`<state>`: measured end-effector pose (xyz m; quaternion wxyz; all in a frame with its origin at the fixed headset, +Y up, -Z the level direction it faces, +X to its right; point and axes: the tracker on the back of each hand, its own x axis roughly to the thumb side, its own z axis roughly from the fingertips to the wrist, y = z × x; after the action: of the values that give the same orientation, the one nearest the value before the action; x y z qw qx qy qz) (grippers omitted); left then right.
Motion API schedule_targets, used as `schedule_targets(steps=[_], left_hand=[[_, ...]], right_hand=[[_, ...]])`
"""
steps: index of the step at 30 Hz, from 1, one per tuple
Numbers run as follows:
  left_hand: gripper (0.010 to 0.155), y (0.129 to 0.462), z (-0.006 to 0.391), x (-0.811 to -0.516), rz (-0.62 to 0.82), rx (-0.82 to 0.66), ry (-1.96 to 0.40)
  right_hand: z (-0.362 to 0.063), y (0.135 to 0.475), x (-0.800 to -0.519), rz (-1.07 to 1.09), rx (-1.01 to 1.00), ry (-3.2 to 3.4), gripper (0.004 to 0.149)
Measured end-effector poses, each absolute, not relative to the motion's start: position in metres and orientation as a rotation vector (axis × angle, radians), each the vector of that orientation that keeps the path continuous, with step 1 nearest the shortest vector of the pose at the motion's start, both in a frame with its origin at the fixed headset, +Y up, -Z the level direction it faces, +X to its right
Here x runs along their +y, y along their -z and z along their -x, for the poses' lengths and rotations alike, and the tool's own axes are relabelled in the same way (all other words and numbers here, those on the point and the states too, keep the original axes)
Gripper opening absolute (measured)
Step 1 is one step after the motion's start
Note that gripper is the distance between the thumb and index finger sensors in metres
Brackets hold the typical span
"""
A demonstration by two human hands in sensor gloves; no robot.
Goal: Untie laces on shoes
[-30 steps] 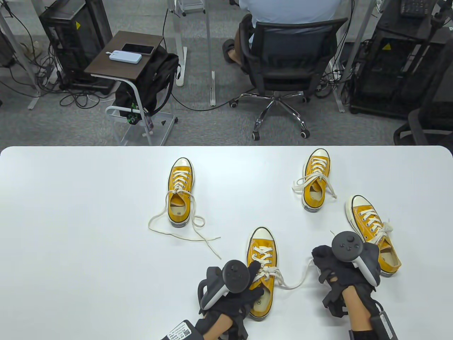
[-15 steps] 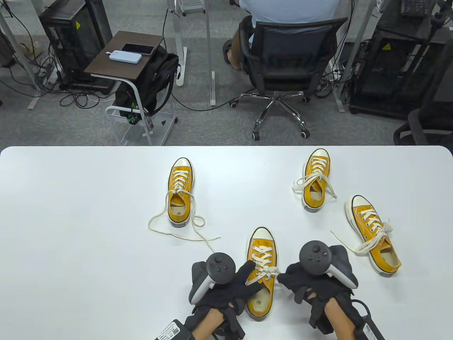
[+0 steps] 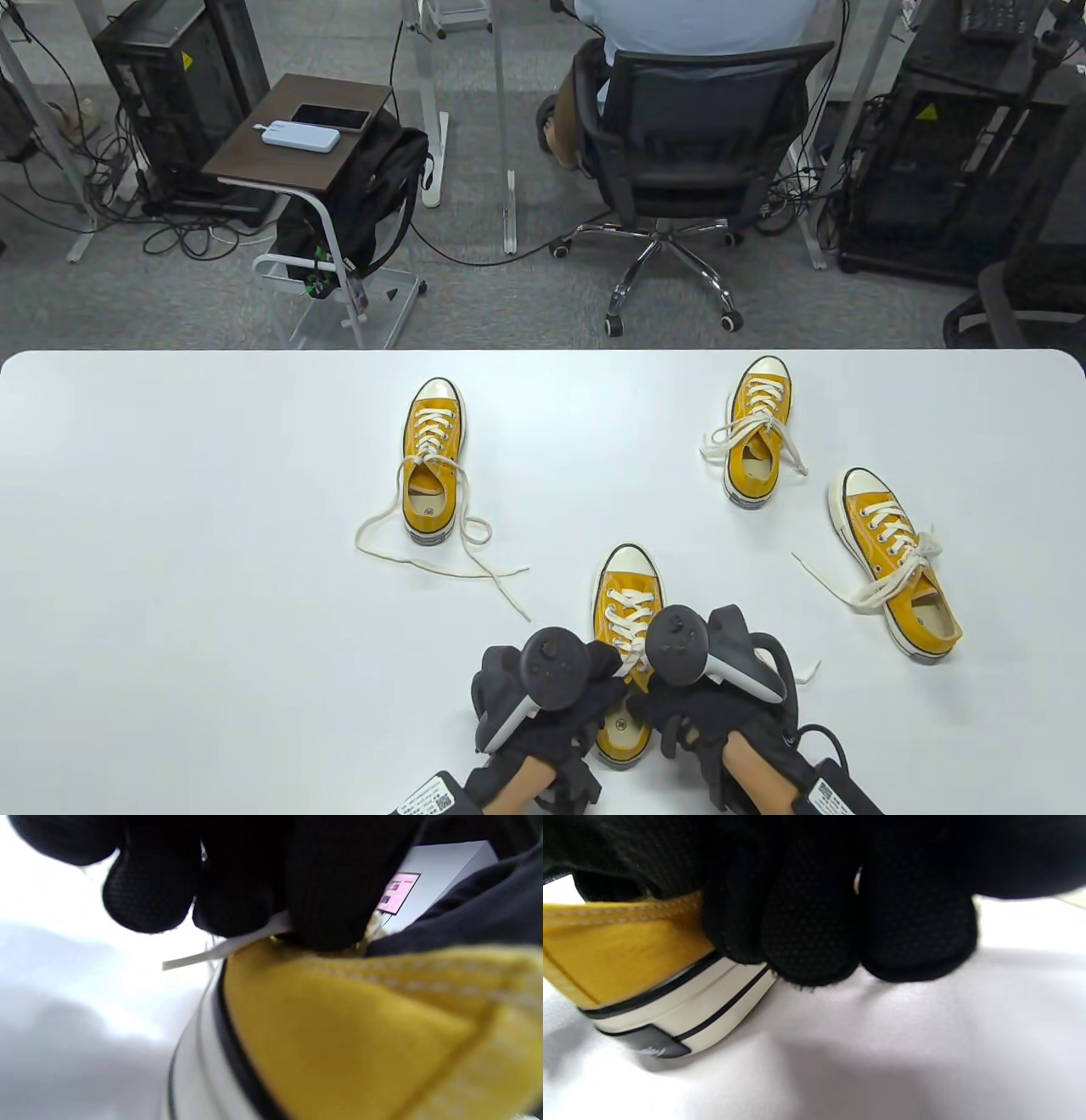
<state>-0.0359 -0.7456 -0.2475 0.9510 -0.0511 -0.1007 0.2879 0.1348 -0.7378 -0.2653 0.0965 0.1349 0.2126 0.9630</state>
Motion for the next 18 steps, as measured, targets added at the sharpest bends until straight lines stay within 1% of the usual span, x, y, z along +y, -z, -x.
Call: schedule_targets(steps=[2,4,8,12,13,15,16,18], left_hand=[[0.038,0.247,0.041,-0.738,0.107,-0.201,-0.629],[0.038,0.248,0.057,-0.726,0.077,-0.163,-0.728],[0.037,0.255,0.104,-0.71,-0.023,-0.058,-0.91],[0.037,0.265,0.166,-0.705,-0.104,0.136,-1.096],[0.037,0.266,0.182,-0.705,-0.11,0.197,-1.117],[0.037,0.267,0.204,-0.707,-0.125,0.28,-1.087],[0.037,0.268,0.21,-0.707,-0.131,0.306,-1.066],[0.037,0.269,0.22,-0.71,-0.085,0.354,-0.966]], right_hand=[[-0.135,0.265,-0.738,-0.399,0.631,-2.849,0.037],[-0.135,0.265,-0.738,-0.398,0.634,-2.85,0.037],[-0.135,0.266,-0.738,-0.391,0.648,-2.842,0.037],[-0.138,0.267,-0.739,-0.371,0.687,-2.816,0.037],[-0.138,0.268,-0.74,-0.368,0.695,-2.808,0.037],[-0.139,0.268,-0.74,-0.36,0.705,-2.804,0.037],[-0.139,0.268,-0.74,-0.36,0.704,-2.804,0.037],[-0.139,0.268,-0.74,-0.361,0.704,-2.805,0.037]])
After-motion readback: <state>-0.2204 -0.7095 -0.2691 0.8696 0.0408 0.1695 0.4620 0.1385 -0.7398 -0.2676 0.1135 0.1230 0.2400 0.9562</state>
